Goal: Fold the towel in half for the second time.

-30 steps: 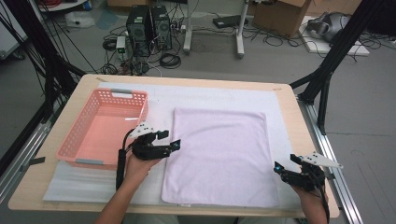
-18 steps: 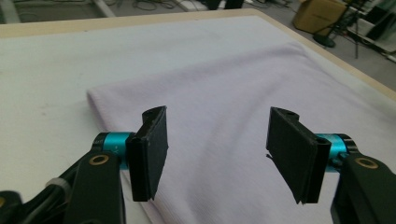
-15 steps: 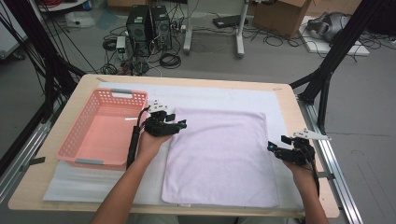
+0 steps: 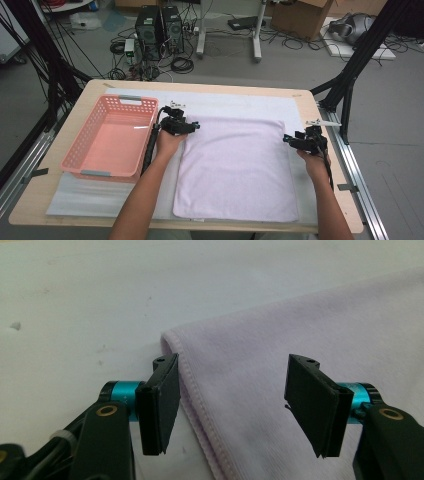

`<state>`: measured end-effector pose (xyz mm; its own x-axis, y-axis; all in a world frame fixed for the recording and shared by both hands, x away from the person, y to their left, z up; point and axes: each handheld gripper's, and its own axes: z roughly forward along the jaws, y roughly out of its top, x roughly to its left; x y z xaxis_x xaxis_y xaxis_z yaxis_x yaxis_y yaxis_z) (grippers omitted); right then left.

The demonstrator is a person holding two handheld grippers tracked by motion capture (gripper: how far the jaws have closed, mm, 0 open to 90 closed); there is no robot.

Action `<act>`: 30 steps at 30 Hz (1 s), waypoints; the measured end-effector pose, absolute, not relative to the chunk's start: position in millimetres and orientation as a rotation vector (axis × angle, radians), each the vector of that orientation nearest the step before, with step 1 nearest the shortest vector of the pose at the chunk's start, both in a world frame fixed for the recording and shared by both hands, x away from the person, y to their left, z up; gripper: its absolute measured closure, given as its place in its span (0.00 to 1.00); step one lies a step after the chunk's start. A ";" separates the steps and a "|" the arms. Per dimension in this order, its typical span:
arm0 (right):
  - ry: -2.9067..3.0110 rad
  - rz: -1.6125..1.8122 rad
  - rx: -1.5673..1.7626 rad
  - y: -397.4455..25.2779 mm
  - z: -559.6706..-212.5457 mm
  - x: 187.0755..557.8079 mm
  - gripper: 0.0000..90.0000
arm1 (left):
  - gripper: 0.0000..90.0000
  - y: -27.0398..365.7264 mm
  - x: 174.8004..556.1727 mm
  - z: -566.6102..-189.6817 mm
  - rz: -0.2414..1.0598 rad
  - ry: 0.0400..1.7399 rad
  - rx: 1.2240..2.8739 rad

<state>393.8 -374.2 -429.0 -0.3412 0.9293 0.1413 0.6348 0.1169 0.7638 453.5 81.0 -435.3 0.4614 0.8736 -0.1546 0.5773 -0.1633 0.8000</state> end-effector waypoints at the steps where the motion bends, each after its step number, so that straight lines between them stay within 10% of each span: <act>1: 2.031 1.068 1.530 -373.9 -430.8 398.0 0.48 | 0.44 80.3 456.7 -436.8 0.431 1.240 1.874; 10: 2.018 1.022 1.607 -368.5 -441.3 426.7 0.47 | 0.51 70.6 467.0 -448.1 0.522 1.218 1.968; 17: 1.993 0.993 1.598 -364.7 -446.5 433.3 0.67 | 0.92 74.3 471.1 -451.7 0.450 1.232 1.881; 22: 2.043 1.025 1.557 -360.3 -446.9 433.3 0.95 | 0.94 81.5 472.7 -452.1 0.360 1.289 1.819; 30: 1.964 1.088 1.575 -365.8 -438.5 430.7 0.98 | 0.95 86.1 468.1 -432.7 0.386 1.271 1.713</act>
